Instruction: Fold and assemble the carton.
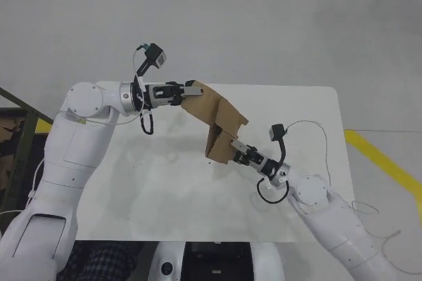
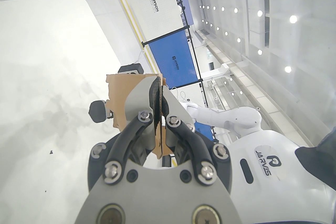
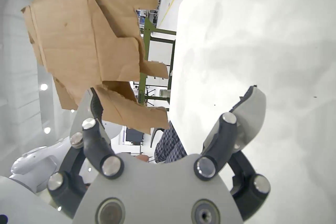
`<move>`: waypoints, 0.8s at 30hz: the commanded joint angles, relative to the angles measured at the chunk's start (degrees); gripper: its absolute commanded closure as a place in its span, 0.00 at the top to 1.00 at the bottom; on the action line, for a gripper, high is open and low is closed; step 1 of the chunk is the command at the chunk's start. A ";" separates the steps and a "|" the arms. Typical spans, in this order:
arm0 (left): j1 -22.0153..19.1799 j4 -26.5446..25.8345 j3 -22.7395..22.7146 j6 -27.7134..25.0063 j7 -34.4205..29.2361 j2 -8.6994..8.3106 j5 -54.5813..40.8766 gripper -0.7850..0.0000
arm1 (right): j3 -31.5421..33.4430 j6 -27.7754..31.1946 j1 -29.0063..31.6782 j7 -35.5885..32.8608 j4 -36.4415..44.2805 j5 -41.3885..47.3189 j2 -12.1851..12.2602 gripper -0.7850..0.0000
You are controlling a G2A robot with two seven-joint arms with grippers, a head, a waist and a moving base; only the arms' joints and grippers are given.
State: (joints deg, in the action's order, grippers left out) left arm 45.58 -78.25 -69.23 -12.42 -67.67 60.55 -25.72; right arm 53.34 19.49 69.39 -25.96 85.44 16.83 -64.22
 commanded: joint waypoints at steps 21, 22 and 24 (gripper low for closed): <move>-0.50 7.59 -0.62 0.45 -0.71 -0.35 0.06 0.00 | 5.21 4.19 -0.16 -1.61 2.00 8.32 -1.13 1.00; -0.44 7.83 -0.79 0.53 -0.92 -0.44 0.26 0.00 | 5.62 4.31 -0.03 -1.96 2.33 8.77 -1.11 1.00; -0.30 8.20 -1.12 0.53 -1.30 -0.58 0.40 0.00 | 6.29 4.54 0.20 -2.97 2.91 9.42 -1.07 1.00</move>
State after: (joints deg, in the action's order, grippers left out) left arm 45.20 -70.23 -70.20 -11.87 -68.79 60.04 -25.35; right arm 59.33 23.92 69.49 -28.41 88.10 25.94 -65.31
